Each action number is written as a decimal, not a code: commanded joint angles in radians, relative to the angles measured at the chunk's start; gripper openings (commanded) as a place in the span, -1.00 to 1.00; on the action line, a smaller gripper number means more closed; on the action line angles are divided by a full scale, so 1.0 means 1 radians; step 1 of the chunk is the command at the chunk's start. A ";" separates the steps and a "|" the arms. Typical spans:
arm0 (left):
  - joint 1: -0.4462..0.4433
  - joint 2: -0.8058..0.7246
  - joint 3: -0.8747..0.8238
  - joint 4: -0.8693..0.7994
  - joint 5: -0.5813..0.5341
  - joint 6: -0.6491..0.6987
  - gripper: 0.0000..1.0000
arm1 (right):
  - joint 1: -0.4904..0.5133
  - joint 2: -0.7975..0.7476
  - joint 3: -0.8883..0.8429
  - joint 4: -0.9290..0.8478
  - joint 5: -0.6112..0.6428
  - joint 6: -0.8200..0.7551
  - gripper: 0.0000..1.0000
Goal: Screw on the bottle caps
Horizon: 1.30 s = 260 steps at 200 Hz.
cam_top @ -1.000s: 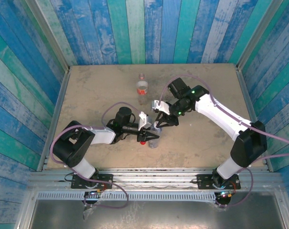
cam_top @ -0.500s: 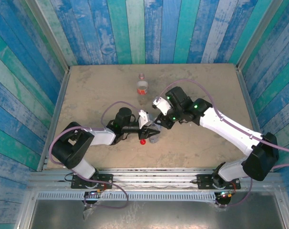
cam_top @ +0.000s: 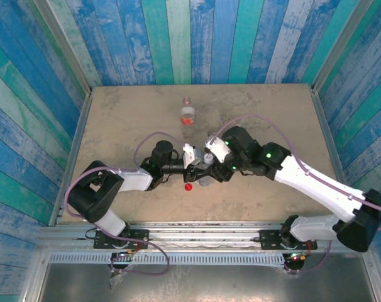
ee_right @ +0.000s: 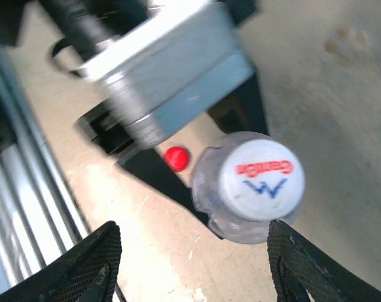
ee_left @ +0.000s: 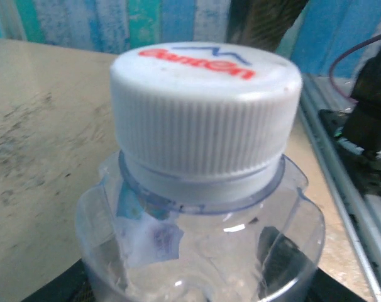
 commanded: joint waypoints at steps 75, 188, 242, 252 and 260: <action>0.001 -0.123 0.056 -0.187 0.227 0.096 0.02 | -0.258 0.039 0.115 -0.160 -0.601 -0.680 0.18; 0.001 -0.172 0.066 -0.207 0.239 0.109 0.03 | -0.258 0.231 0.217 -0.242 -0.717 -0.794 -0.19; 0.001 -0.189 0.068 -0.205 0.246 0.104 0.02 | -0.258 0.243 0.219 -0.243 -0.694 -0.798 -0.15; 0.001 -0.188 0.068 -0.207 0.243 0.106 0.02 | -0.258 0.245 0.221 -0.248 -0.695 -0.800 -0.16; 0.001 -0.189 0.068 -0.208 0.243 0.106 0.02 | -0.258 0.245 0.221 -0.249 -0.695 -0.800 -0.19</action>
